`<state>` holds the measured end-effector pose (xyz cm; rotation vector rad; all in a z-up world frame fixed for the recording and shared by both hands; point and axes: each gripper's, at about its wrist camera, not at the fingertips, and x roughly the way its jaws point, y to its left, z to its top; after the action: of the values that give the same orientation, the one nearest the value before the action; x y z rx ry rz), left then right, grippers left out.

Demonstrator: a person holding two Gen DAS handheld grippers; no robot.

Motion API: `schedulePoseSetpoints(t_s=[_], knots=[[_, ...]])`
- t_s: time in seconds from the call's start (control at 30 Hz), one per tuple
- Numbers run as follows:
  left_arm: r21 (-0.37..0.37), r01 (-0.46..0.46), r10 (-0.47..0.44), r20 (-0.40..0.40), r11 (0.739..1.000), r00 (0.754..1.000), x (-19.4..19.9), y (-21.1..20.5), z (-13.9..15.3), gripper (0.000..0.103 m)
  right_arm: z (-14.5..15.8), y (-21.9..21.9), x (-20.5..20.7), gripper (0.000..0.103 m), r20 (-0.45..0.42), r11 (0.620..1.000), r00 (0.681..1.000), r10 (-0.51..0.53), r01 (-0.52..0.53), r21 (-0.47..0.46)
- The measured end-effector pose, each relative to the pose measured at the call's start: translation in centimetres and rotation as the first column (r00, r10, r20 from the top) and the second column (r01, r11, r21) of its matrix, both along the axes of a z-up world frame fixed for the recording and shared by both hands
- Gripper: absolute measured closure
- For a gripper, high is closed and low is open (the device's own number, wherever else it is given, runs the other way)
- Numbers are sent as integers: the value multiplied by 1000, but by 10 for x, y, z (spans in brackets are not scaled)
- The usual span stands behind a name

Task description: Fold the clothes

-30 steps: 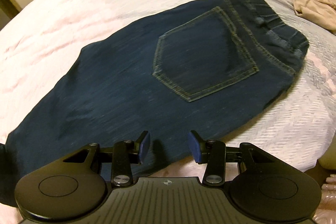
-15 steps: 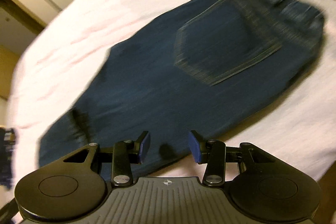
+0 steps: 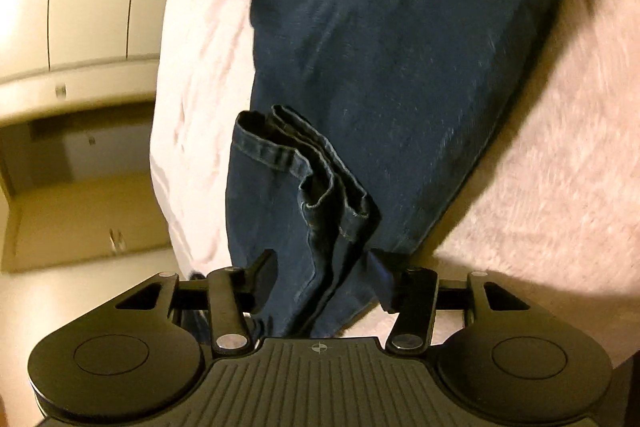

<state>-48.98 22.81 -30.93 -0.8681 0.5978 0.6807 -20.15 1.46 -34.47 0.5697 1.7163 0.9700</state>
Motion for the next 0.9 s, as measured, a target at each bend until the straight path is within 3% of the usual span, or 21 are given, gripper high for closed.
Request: schedulePoseSetpoints(t_s=[0.07, 0.17, 0.33, 0.37, 0.4, 0.57, 0.6, 0.67, 0.7, 0.8, 0.87, 0.9], knots=[[-6, 12, -11, 5, 1000, 1000, -1, 3, -2, 89, -6, 1, -6, 49, -22, 999, 999, -34, 34, -7], [-22, 21, -20, 16, 1000, 1000, -2, 7, -5, 89, -9, 5, -8, 50, 10, 998, 999, -50, 50, -39], [-30, 41, -40, 21, 999, 999, -2, 11, -10, 89, -1, 21, -16, 51, 169, 1000, 986, 1, 2, -22], [-30, 45, -45, 22, 999, 999, -1, 12, -10, 89, 4, 25, -19, 80, 225, 1000, 974, 22, -18, -20], [-31, 50, -49, 24, 998, 999, -1, 12, -10, 90, 12, 28, -23, 94, 291, 999, 956, 40, -38, -11], [-23, 98, -97, 59, 995, 994, 8, 11, -2, 90, 59, 18, -32, 96, 543, 991, 839, 27, -93, 94], [-24, 107, -105, 64, 994, 992, 11, 11, -2, 90, 65, 13, -32, 96, 580, 993, 814, 18, -84, 88], [-34, 120, -118, 63, 992, 991, 18, 11, -5, 90, 61, 7, -26, 95, 609, 999, 793, -3, -28, 41], [-41, 125, -122, 59, 991, 991, 22, 10, -8, 90, 54, 5, -21, 95, 595, 1000, 804, -5, -2, 12], [-54, 133, -132, 26, 990, 991, 31, 10, -17, 90, 20, 9, -4, 74, 420, 998, 907, -18, 40, -43], [-59, 125, -124, 18, 990, 992, 33, 10, -19, 90, 7, 10, 0, 57, 349, 996, 934, -75, 84, -13], [-61, 120, -119, 17, 991, 993, 33, 9, -20, 90, 3, 12, 0, 57, 334, 995, 938, -93, 98, 4]])
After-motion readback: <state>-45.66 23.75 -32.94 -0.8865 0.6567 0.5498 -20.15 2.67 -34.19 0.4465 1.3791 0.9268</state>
